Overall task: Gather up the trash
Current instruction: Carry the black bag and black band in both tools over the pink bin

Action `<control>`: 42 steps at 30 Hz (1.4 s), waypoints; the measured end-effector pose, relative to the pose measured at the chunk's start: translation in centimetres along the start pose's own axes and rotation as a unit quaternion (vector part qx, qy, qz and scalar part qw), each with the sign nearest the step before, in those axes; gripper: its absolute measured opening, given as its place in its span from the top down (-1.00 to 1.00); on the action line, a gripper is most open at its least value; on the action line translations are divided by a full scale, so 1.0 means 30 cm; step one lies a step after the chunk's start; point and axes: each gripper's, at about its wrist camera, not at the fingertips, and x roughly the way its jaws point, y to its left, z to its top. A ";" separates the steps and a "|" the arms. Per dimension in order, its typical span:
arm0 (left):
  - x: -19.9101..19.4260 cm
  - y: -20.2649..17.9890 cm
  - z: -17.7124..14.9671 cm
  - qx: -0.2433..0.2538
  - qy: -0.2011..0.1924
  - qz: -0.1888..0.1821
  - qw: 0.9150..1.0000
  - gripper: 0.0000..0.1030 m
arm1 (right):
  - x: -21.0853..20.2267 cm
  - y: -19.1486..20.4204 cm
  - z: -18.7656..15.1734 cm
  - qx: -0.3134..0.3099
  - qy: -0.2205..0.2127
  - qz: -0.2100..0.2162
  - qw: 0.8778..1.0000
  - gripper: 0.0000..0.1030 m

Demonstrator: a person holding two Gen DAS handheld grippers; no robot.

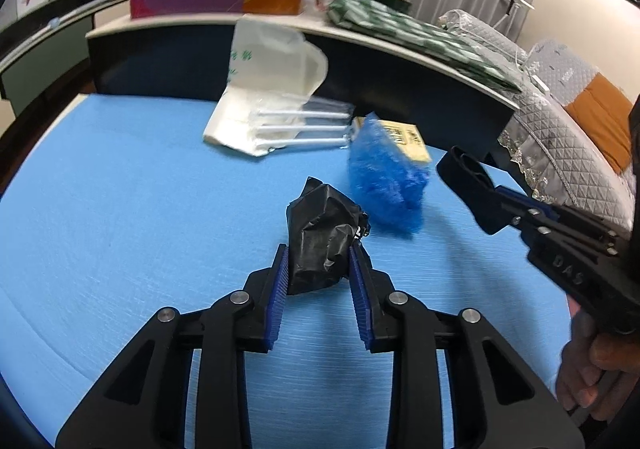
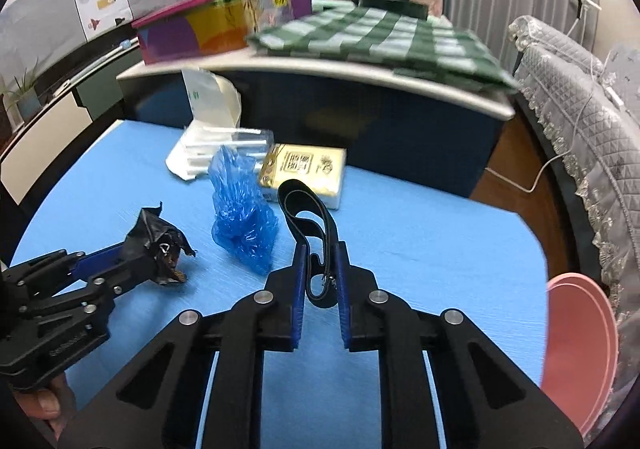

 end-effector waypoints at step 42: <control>-0.243 -0.375 -0.030 0.095 -0.093 -0.051 0.990 0.45 | -0.510 -0.355 -0.149 0.077 -0.084 -0.075 0.991 0.72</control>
